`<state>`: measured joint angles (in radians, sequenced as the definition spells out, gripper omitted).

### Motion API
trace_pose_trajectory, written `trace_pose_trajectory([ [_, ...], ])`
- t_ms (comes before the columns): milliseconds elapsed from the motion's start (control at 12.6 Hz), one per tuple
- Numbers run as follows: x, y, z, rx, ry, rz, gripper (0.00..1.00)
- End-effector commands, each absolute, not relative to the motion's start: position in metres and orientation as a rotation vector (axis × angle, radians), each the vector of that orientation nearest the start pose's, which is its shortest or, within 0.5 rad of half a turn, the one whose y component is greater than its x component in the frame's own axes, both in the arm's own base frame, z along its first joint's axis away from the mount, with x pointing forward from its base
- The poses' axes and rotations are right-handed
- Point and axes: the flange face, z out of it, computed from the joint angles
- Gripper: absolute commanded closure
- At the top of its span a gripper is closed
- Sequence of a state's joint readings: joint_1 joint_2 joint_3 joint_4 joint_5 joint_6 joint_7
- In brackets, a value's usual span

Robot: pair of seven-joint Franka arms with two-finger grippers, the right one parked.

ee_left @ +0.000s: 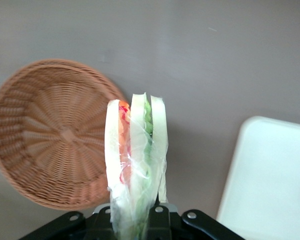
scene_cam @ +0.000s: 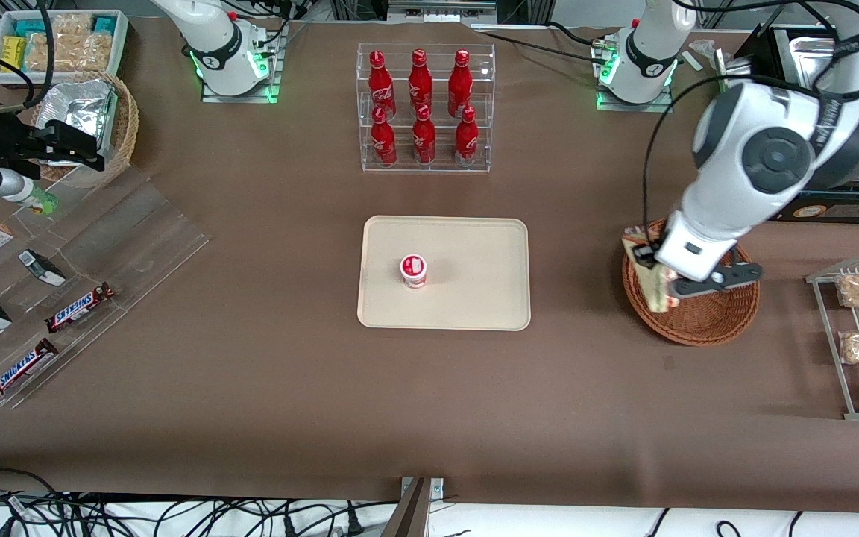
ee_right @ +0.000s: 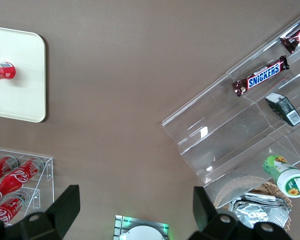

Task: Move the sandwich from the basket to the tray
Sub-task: 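Carry the sandwich with the left gripper over the cream tray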

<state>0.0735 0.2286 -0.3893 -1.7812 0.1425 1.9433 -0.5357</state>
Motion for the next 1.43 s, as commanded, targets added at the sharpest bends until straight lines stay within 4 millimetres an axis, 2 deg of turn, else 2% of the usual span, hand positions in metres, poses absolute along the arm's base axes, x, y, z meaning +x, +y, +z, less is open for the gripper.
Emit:
trace_pose_trajectory([
  [0,0.576,-0.228,0.441,-3.106,-0.045,0.044,1.00],
  [319,0.550,-0.319,0.436,-3.159,0.187,0.001,1.00],
  [398,0.545,-0.339,0.424,-3.157,0.228,0.025,1.00],
  [558,0.537,-0.370,0.394,-3.087,0.182,0.003,1.00],
  [796,0.535,-0.397,0.335,-3.071,0.133,-0.046,1.00],
  [876,0.537,-0.399,0.319,-3.062,0.123,-0.053,1.00],
  [1035,0.537,-0.401,0.290,-3.036,0.103,-0.053,1.00],
  [1115,0.532,-0.409,0.277,-3.031,0.103,-0.063,1.00],
  [1354,0.528,-0.412,0.248,-3.000,0.090,-0.055,1.00],
])
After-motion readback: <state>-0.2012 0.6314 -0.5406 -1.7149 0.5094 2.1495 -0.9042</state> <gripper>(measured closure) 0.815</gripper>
